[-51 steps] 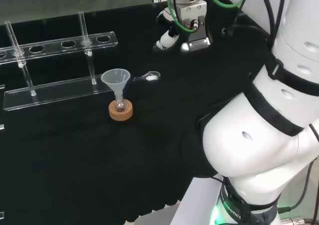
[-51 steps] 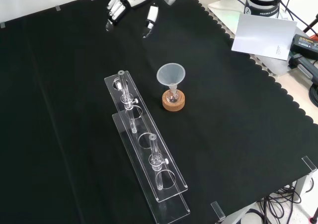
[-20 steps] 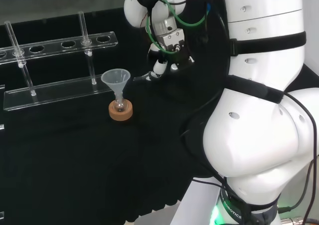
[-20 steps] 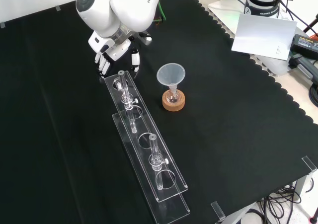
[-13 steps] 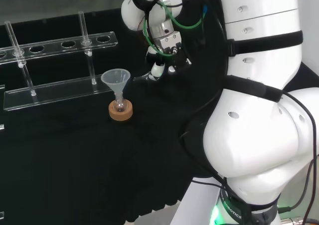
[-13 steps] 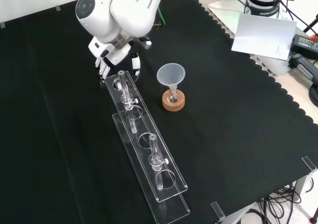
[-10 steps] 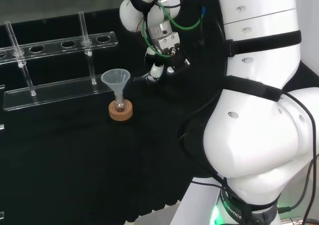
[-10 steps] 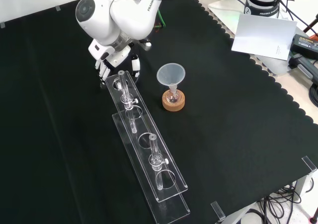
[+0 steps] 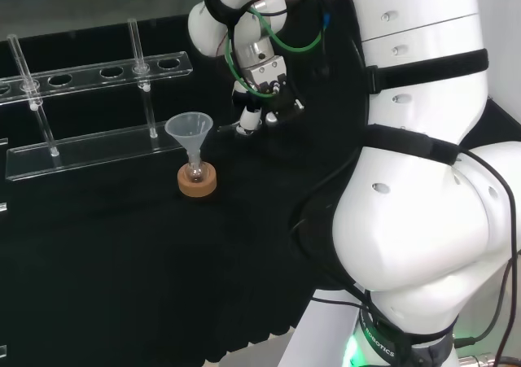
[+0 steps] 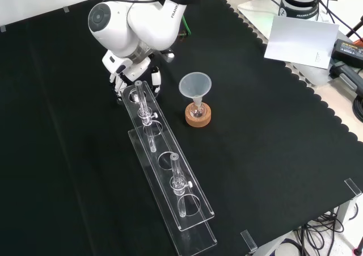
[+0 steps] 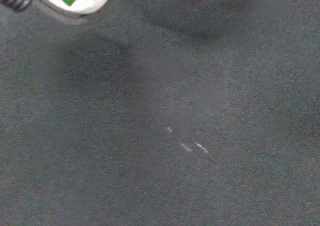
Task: Pick up the weighing funnel.
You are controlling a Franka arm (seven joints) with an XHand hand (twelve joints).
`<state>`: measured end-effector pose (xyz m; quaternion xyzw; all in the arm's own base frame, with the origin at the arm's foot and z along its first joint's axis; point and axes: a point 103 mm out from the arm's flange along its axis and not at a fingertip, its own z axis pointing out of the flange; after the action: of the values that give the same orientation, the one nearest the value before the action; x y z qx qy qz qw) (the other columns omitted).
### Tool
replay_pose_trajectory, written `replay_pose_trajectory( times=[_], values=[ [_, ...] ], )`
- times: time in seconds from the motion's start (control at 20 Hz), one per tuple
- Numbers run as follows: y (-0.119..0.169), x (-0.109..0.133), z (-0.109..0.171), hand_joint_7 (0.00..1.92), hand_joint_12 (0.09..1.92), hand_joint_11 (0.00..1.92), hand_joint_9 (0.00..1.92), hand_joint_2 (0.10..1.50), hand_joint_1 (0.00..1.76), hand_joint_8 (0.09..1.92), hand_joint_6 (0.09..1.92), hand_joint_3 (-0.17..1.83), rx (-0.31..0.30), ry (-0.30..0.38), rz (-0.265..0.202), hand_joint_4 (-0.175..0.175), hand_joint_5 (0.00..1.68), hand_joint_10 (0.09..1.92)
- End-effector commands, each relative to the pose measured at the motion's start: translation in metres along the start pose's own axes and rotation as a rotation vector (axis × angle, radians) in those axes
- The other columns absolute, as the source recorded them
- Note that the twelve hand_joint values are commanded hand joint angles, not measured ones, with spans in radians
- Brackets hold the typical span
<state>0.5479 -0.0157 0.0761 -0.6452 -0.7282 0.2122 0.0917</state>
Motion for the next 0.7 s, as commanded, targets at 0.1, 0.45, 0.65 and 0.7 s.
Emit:
replay_pose_trajectory(
  times=[0.1, 0.45, 0.65, 0.7],
  values=[
    [0.003, 0.002, 0.003, 0.55, 1.27, 0.54, 0.81, 0.63, 0.87, 0.63, 0.55, 0.53, -0.001, -0.024, 0.002, 0.023, 0.67, 0.47],
    [0.003, -0.010, 0.005, 0.55, 1.27, 0.54, 0.82, 0.63, 0.87, 0.63, 0.60, 0.54, -0.009, 0.008, -0.008, 0.026, 0.67, 0.47],
    [0.002, -0.013, 0.003, 0.56, 1.27, 0.55, 0.82, 0.63, 0.87, 0.64, 0.61, 0.54, -0.010, -0.003, -0.016, 0.027, 0.67, 0.47],
    [0.002, -0.011, 0.000, 0.56, 1.27, 0.55, 0.82, 0.63, 0.87, 0.64, 0.61, 0.54, -0.010, -0.020, -0.017, 0.027, 0.67, 0.47]
  ],
)
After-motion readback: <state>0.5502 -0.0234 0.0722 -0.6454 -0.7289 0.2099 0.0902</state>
